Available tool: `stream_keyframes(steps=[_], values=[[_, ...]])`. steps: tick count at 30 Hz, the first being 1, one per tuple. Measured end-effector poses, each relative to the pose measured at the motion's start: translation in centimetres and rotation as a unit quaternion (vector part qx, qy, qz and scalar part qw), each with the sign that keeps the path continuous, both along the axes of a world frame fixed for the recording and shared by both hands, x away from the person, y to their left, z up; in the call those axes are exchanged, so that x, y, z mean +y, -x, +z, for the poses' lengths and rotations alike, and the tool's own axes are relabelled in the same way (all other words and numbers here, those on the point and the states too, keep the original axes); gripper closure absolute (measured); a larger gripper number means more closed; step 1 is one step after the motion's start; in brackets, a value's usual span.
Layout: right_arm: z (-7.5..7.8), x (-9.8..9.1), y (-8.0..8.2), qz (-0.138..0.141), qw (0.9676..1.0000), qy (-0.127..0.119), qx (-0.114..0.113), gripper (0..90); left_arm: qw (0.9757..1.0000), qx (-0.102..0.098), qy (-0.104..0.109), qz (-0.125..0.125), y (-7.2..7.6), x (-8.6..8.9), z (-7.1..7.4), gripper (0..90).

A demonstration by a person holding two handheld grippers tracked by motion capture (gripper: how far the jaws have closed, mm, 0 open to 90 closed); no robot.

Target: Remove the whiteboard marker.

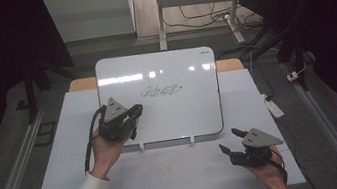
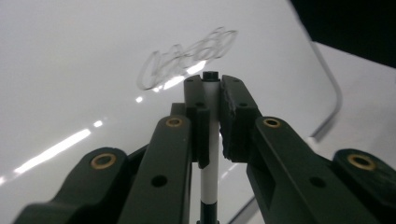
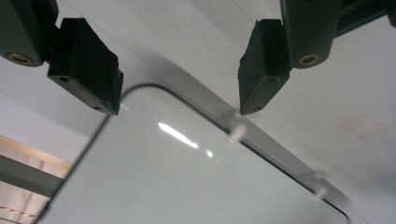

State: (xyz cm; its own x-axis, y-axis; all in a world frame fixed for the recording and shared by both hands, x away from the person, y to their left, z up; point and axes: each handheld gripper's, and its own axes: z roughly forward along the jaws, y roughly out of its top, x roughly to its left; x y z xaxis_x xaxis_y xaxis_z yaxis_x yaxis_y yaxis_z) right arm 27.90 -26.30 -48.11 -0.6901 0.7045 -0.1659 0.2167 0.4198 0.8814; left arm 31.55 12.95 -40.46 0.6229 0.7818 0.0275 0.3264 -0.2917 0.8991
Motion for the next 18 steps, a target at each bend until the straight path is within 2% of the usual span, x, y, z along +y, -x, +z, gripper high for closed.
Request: stream_keyframes(steps=[3,5,8,9,11,14,18], values=[[1.0,1.4,-0.2,0.021,0.9996,-0.014,0.008,32.3,0.9998,-0.001,0.004,-0.022,0.5,-1.0,0.2,81.3],[1.6,2.3,-0.2,0.034,0.9988,-0.028,0.021,33.0,0.9991,-0.001,0.004,-0.042,0.9,-2.2,0.1,81.3],[2.2,3.8,-0.3,0.055,0.9968,-0.039,0.041,34.5,0.9986,0.002,0.006,-0.053,1.1,-3.0,0.0,81.3],[2.4,4.3,-0.3,0.061,0.9963,-0.041,0.046,34.8,0.998,0.005,0.006,-0.063,1.1,-3.8,-0.2,81.3],[2.5,4.9,-0.3,0.063,0.9958,-0.042,0.051,35.1,0.9977,0.007,0.009,-0.067,1.1,-4.2,-0.2,81.3],[3.0,7.2,-0.8,0.078,0.9934,-0.049,0.068,37.3,0.9967,0.009,0.011,-0.079,1.2,-5.6,-0.5,81.3],[3.2,9.5,-1.4,0.087,0.9906,-0.056,0.089,39.1,0.9963,0.008,0.011,-0.085,1.3,-6.4,-0.6,81.3]])
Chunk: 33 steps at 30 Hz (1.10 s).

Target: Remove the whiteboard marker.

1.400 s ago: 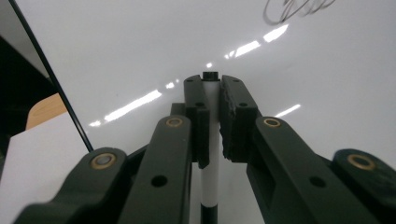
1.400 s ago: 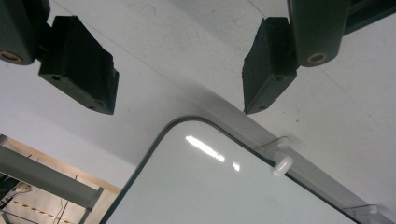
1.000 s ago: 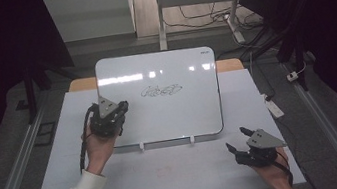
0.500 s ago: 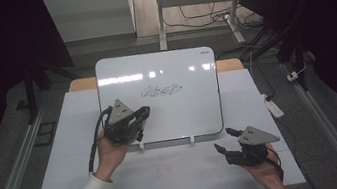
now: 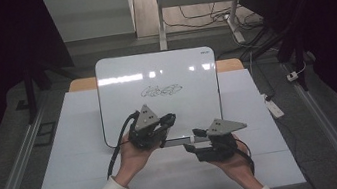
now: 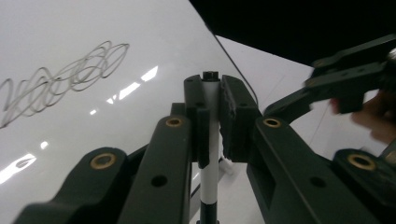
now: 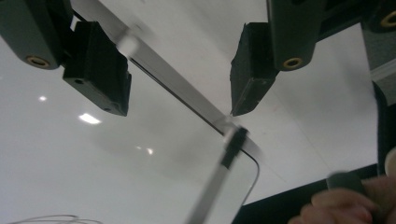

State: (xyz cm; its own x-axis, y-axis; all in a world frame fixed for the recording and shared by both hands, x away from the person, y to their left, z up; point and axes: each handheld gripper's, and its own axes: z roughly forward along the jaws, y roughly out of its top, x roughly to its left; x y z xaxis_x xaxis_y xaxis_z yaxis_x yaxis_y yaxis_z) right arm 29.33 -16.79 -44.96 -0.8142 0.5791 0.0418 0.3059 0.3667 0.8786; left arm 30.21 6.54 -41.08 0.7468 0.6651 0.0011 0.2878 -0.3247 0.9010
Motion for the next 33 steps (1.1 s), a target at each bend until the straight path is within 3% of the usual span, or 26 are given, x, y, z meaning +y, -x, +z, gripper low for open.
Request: stream_keyframes(steps=[9,14,19,28,30,33], values=[[-0.6,3.0,-1.0,-0.01,0.9989,-0.01,0.045,46.6,0.9999,-0.009,0.007,-0.008,0.5,-1.5,-0.2,81.3],[-0.8,3.4,-1.3,-0.013,0.9977,-0.018,0.064,54.1,0.9999,-0.009,0.009,-0.009,0.5,-1.8,-0.2,81.3],[-1.0,3.8,-1.6,-0.015,0.996,-0.022,0.086,68.9,0.9998,-0.012,0.012,-0.009,0.7,-2.1,-0.2,81.2],[-1.2,3.6,-2.0,-0.028,0.9935,-0.023,0.108,75.9,0.9998,-0.016,0.01,-0.011,0.9,-2.4,-0.3,80.9],[-1.2,3.5,-2.1,-0.03,0.994,-0.021,0.103,76.7,0.9997,-0.015,0.014,-0.013,0.9,-2.4,-0.3,79.3],[-1.2,3.3,-2.0,-0.029,0.9953,-0.022,0.089,77.1,0.9996,-0.003,0.02,-0.019,0.8,-2.2,-0.3,62.3]])
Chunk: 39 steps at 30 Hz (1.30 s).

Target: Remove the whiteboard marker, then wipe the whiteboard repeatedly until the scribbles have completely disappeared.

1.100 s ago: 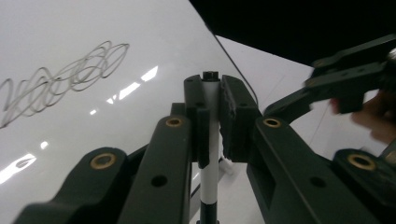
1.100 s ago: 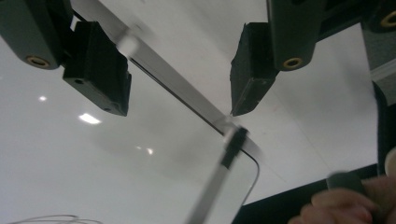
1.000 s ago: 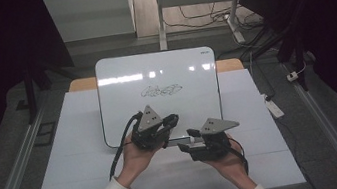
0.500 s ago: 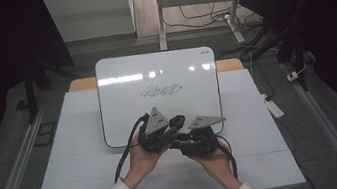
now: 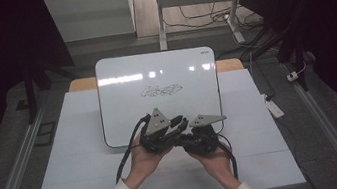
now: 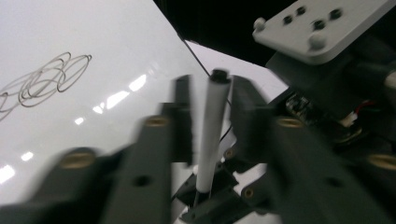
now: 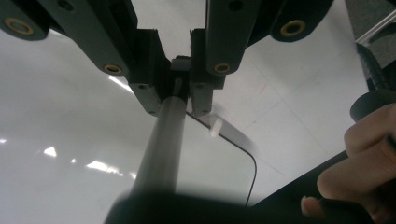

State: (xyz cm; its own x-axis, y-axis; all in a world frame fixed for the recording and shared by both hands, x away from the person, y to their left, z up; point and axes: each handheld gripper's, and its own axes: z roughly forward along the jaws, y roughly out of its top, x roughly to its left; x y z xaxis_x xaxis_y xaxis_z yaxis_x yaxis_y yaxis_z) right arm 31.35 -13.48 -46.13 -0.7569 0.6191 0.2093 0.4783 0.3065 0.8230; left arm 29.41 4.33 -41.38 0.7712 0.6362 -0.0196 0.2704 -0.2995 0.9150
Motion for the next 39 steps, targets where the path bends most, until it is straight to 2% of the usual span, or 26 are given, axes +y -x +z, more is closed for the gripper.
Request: stream_keyframes(steps=[1,2,3,6,10,11,12,13,16,17,23,24,26,30,34,35,39], values=[[0.1,-0.1,0.0,0.0,1.0,-0.001,-0.004,77.1,1.0,-0.001,0.001,0.0,0.1,0.2,0.0,57.7],[0.1,-0.1,0.0,0.0,1.0,-0.001,-0.004,77.1,1.0,0.002,0.005,-0.002,0.1,0.7,0.1,57.7],[0.3,-0.4,0.1,-0.001,0.9999,-0.005,-0.011,77.1,1.0,0.004,0.008,-0.001,0.2,1.0,0.1,48.8],[0.5,-0.9,0.0,-0.004,0.9997,-0.009,-0.022,77.1,0.9997,0.014,0.019,0.007,0.5,3.1,0.3,39.9],[0.6,-1.6,-0.2,-0.008,0.9989,-0.014,-0.043,77.1,0.9991,0.032,0.018,0.02,1.2,6.2,-0.1,36.6],[0.6,-1.7,-0.3,-0.008,0.9986,-0.016,-0.05,77.1,0.9989,0.037,0.016,0.023,1.4,7.1,-0.4,36.1],[0.7,-1.9,-0.2,-0.011,0.9983,-0.017,-0.054,77.1,0.9983,0.049,0.01,0.029,2.1,8.8,-1.2,35.6],[0.8,-2.0,-0.2,-0.014,0.9978,-0.018,-0.062,77.1,0.9983,0.049,0.01,0.029,2.1,8.8,-1.2,35.4],[1.0,-2.4,-0.2,-0.016,0.9969,-0.024,-0.074,77.1,0.9964,0.071,-0.001,0.045,3.3,11.7,-2.8,34.9],[1.3,-2.7,-0.2,-0.021,0.9957,-0.03,-0.086,77.1,0.9958,0.077,-0.002,0.051,3.7,12.5,-3.3,34.6],[1.9,-3.4,-0.2,-0.028,0.9917,-0.041,-0.119,77.1,0.9909,0.109,-0.014,0.077,5.7,16.6,-6.2,32.2],[1.9,-3.4,-0.2,-0.028,0.9917,-0.041,-0.119,77.1,0.9909,0.109,-0.014,0.077,5.7,16.6,-6.2,32.2],[2.1,-3.5,-0.5,-0.025,0.9891,-0.046,-0.138,77.1,0.9895,0.115,-0.015,0.087,6.0,17.5,-6.9,32.0],[2.0,-3.5,-1.5,-0.03,0.9879,-0.048,-0.144,77.1,0.9855,0.128,-0.016,0.111,6.3,19.2,-8.3,32.1],[2.2,-3.3,-2.4,-0.034,0.9867,-0.052,-0.15,77.2,0.9843,0.131,-0.017,0.117,6.2,19.6,-8.7,32.1],[2.5,-3.2,-3.0,-0.042,0.9843,-0.057,-0.161,77.2,0.9842,0.131,-0.018,0.118,6.1,19.7,-8.8,32.2],[3.0,-2.8,-4.2,-0.054,0.9806,-0.065,-0.177,77.1,0.9838,0.131,-0.021,0.121,6.0,19.8,-9.2,31.7]])
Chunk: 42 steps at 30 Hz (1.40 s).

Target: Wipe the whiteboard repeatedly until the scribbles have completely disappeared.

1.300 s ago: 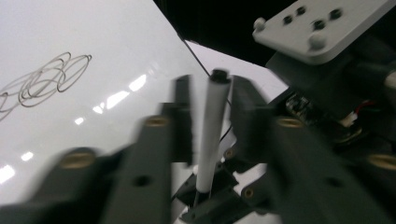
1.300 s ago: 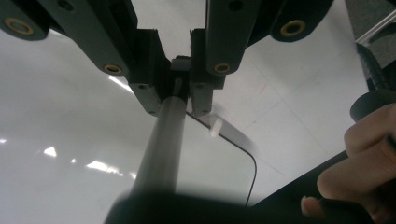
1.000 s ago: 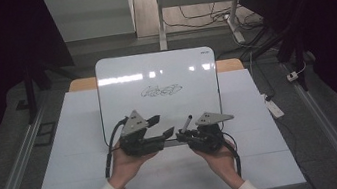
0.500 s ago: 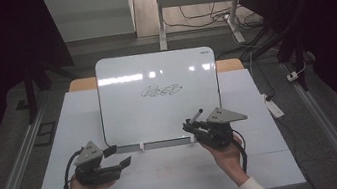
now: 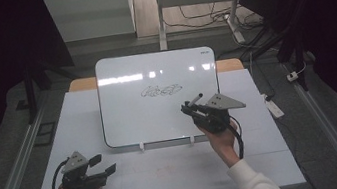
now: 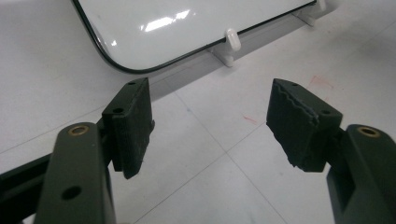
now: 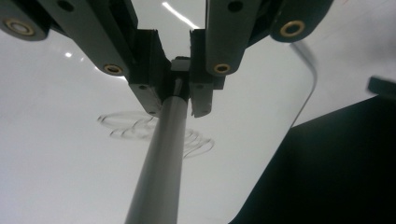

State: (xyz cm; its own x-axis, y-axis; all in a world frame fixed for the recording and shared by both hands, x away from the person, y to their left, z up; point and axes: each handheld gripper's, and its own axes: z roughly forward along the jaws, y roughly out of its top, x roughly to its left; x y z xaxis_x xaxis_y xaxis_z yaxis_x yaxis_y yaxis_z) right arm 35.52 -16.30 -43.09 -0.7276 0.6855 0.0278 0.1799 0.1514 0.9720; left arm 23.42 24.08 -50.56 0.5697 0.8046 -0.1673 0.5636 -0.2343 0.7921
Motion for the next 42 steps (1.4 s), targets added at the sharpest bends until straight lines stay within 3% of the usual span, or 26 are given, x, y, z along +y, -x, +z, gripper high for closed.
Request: stream_keyframes(steps=[3,5,6,7,13,15,18,19,20,21,23,24,26,27,29,30,32,33,34,35,36,38,39,41,42], values=[[0.3,0.3,-0.9,-0.008,0.9999,0.002,-0.01,77.2,1.0,-0.001,0.001,0.002,0.0,0.1,-0.1,31.5],[1.0,0.7,-2.6,-0.03,0.9991,0.01,-0.03,77.2,1.0,-0.001,0.003,0.004,0.0,0.2,-0.1,31.5],[1.0,0.7,-2.6,-0.03,0.9991,0.01,-0.03,77.2,1.0,-0.001,0.003,0.004,-0.1,0.2,-0.2,31.5],[1.5,0.9,-3.9,-0.043,0.9982,0.009,-0.04,77.3,1.0,0.0,0.003,0.005,-0.1,0.2,-0.3,31.6],[1.6,2.3,-7.1,-0.063,0.9968,0.008,-0.048,77.3,1.0,0.0,0.003,0.008,-0.4,0.5,-0.6,31.7],[1.2,2.9,-7.4,-0.057,0.997,0.022,-0.047,77.3,0.9999,-0.001,0.005,0.012,-0.4,0.8,-0.7,31.8],[0.2,4.3,-7.5,-0.04,0.9957,0.067,-0.049,77.4,0.9999,-0.001,0.007,0.014,-0.5,1.0,-0.8,31.8],[-0.1,4.6,-7.5,-0.041,0.9943,0.084,-0.052,77.3,0.9999,-0.002,0.008,0.015,-0.5,1.1,-0.8,31.9],[-0.1,4.6,-7.5,-0.041,0.9943,0.084,-0.052,77.3,0.9998,-0.002,0.009,0.015,-0.5,1.1,-0.8,31.9],[0.0,4.4,-7.7,-0.064,0.9913,0.094,-0.066,77.3,0.9998,-0.002,0.009,0.016,-0.4,1.1,-0.8,31.8],[0.2,3.5,-8.2,-0.091,0.9916,0.065,-0.065,77.4,0.9998,-0.005,0.008,0.015,-0.4,1.1,-0.7,31.8],[0.2,3.5,-8.2,-0.091,0.9916,0.065,-0.065,77.4,0.9998,-0.005,0.009,0.014,-0.4,1.1,-0.7,31.8],[0.1,3.0,-8.5,-0.089,0.9938,0.042,-0.053,77.4,0.9998,-0.007,0.009,0.014,-0.3,1.1,-0.7,31.8],[-0.4,3.4,-8.2,-0.057,0.9964,0.048,-0.041,77.4,0.9998,-0.007,0.009,0.014,-0.3,1.1,-0.7,31.8],[-0.6,4.0,-7.7,-0.035,0.9941,0.084,-0.059,77.4,0.9998,-0.006,0.008,0.014,-0.3,1.1,-0.7,31.8],[-0.4,3.9,-7.8,-0.038,0.9935,0.087,-0.062,77.4,0.9998,-0.006,0.009,0.014,-0.3,1.1,-0.7,31.8],[0.1,2.9,-8.4,-0.074,0.9941,0.055,-0.056,77.4,0.9998,-0.004,0.009,0.015,-0.3,1.1,-0.7,31.8],[0.1,2.3,-8.7,-0.082,0.995,0.034,-0.046,77.4,0.9998,-0.006,0.008,0.015,-0.3,1.1,-0.7,31.8],[0.0,2.1,-8.7,-0.08,0.9955,0.029,-0.043,77.3,0.9998,-0.007,0.008,0.015,-0.2,1.0,-0.7,31.8],[0.0,2.1,-8.7,-0.08,0.9955,0.029,-0.043,77.3,0.9998,-0.008,0.008,0.014,-0.2,1.0,-0.6,31.8],[-0.7,2.7,-7.8,-0.051,0.9966,0.051,-0.039,77.4,0.9998,-0.008,0.008,0.014,-0.2,1.0,-0.6,31.8],[-1.2,3.2,-7.1,-0.033,0.9943,0.084,-0.056,77.4,0.9999,-0.006,0.008,0.014,-0.3,1.0,-0.7,31.8],[-1.2,3.2,-7.1,-0.033,0.9943,0.084,-0.056,77.4,0.9999,-0.005,0.007,0.014,-0.4,1.0,-0.7,31.8],[-0.6,1.7,-7.7,-0.079,0.9941,0.053,-0.051,77.3,0.9999,-0.004,0.006,0.014,-0.3,0.9,-0.7,31.8],[-0.6,1.7,-7.7,-0.079,0.9941,0.053,-0.051,77.3,0.9999,-0.004,0.006,0.014,-0.3,0.9,-0.7,31.8]])
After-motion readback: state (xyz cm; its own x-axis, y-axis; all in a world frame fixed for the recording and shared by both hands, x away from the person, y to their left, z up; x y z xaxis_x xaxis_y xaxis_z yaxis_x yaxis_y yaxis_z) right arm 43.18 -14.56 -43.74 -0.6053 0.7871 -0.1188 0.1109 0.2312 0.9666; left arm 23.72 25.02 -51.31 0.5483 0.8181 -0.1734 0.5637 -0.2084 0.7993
